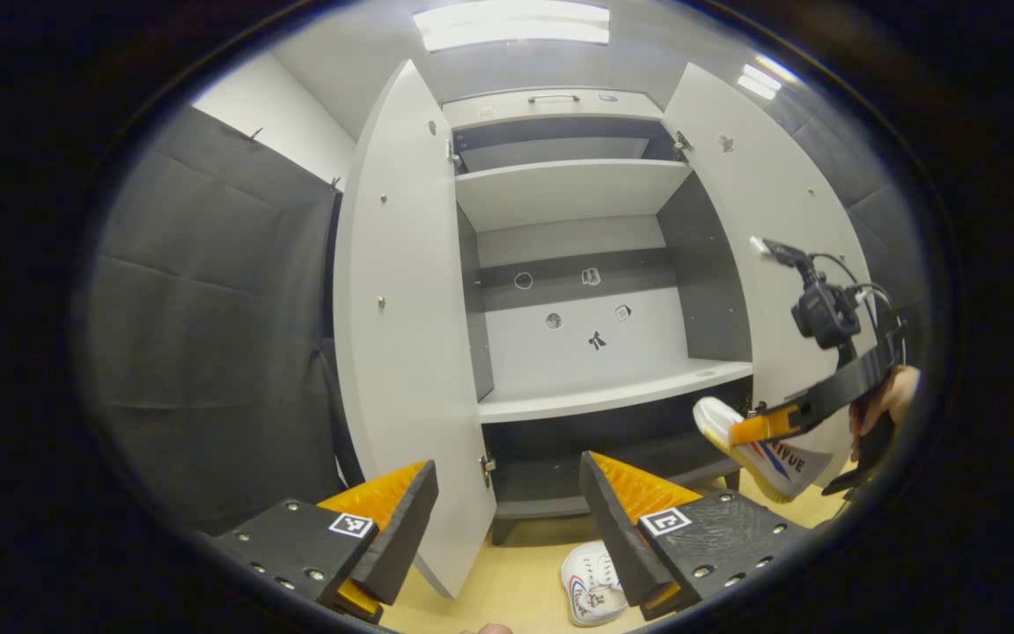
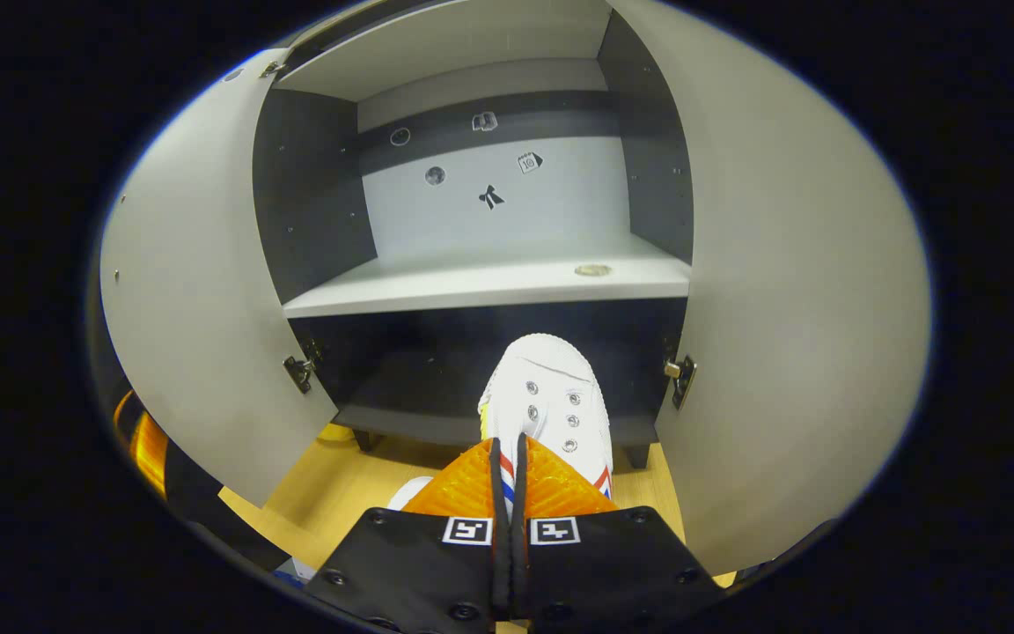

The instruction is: Grab one shoe with the right hand and put it into the shoe cabinet, grab the other shoe with the left hand and put it into the shoe cabinet; then close the right door with the right hand and the left door with the left hand.

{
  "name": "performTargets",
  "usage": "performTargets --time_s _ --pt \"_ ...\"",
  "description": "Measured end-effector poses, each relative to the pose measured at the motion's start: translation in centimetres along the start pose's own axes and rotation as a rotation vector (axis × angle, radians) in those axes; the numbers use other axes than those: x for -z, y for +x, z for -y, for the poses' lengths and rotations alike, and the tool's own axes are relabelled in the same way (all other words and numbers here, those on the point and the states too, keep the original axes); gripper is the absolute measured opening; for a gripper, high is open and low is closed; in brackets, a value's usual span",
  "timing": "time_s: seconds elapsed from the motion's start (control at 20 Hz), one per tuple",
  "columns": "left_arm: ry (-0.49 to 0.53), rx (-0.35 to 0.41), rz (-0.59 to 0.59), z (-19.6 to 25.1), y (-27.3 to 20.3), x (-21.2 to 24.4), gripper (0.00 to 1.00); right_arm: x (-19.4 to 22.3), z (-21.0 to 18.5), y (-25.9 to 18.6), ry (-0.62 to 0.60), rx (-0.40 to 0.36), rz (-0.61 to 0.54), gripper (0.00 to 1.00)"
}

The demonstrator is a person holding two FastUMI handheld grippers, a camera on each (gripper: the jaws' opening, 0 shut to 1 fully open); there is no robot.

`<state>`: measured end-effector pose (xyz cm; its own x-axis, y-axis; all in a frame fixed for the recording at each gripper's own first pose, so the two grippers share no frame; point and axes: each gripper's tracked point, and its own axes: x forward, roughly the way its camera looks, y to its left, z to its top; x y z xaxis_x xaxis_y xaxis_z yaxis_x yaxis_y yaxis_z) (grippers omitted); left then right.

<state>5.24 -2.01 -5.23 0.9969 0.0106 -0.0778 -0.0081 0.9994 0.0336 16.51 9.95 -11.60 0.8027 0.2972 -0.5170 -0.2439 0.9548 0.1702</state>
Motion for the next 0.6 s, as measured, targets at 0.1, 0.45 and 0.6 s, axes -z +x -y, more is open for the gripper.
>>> performTargets --time_s 0.1,0.45,0.6 --pt "0.001 0.001 -0.005 0.1 0.2 0.4 0.93 -2.4 -0.3 -0.8 -0.013 -0.016 0.036 0.02" --pt "-0.006 -0.003 -0.026 0.4 1.6 1.2 0.94 -9.4 -0.1 0.4 -0.029 -0.022 0.134 0.02" --pt "-0.005 -0.005 -0.034 0.9 2.3 1.8 0.94 -12.1 0.0 2.0 -0.038 -0.021 0.16 0.02"
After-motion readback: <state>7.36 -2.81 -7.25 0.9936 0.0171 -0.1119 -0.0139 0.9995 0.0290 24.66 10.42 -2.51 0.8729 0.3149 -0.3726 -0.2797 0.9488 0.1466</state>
